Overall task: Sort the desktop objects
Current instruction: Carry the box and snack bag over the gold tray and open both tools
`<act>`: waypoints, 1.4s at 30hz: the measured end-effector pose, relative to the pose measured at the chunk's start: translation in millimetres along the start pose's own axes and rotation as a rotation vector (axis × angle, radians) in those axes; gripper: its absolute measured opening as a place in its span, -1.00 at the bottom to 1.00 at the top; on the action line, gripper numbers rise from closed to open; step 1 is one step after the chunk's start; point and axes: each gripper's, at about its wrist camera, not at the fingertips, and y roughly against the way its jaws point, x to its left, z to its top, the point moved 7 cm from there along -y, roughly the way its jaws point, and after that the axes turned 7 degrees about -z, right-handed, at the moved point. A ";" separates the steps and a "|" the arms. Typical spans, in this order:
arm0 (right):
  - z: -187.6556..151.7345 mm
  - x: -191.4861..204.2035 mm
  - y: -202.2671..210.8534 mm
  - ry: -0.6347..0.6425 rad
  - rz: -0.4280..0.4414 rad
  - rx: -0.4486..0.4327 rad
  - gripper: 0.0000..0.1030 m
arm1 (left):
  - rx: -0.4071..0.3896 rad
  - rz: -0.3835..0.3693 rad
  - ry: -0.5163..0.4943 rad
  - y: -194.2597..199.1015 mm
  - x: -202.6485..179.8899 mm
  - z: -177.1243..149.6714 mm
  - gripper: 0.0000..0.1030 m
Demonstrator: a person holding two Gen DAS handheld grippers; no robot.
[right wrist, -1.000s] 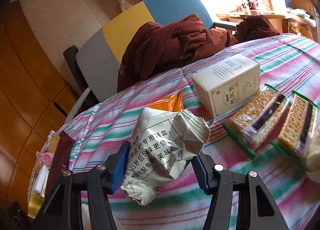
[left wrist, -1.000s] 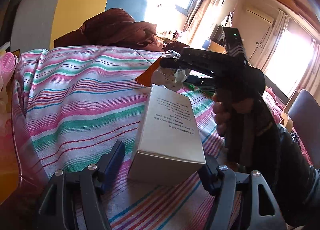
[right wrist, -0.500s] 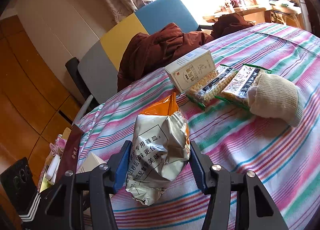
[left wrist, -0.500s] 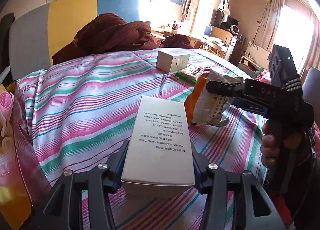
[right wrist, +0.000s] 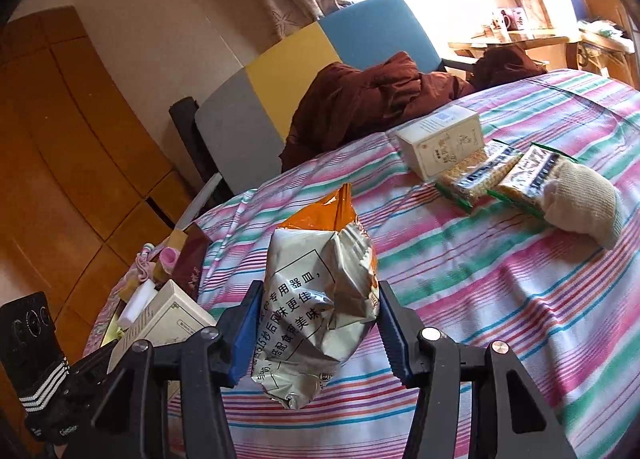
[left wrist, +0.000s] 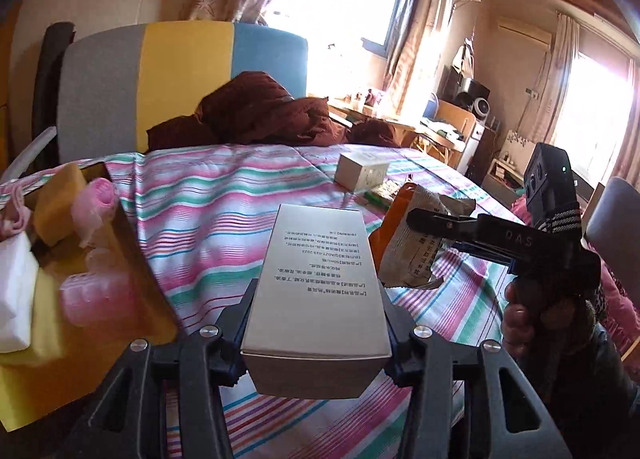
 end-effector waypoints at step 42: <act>-129.4 313.6 -133.6 0.428 0.406 0.431 0.19 | -0.237 0.557 0.397 189.5 219.0 -63.2 0.19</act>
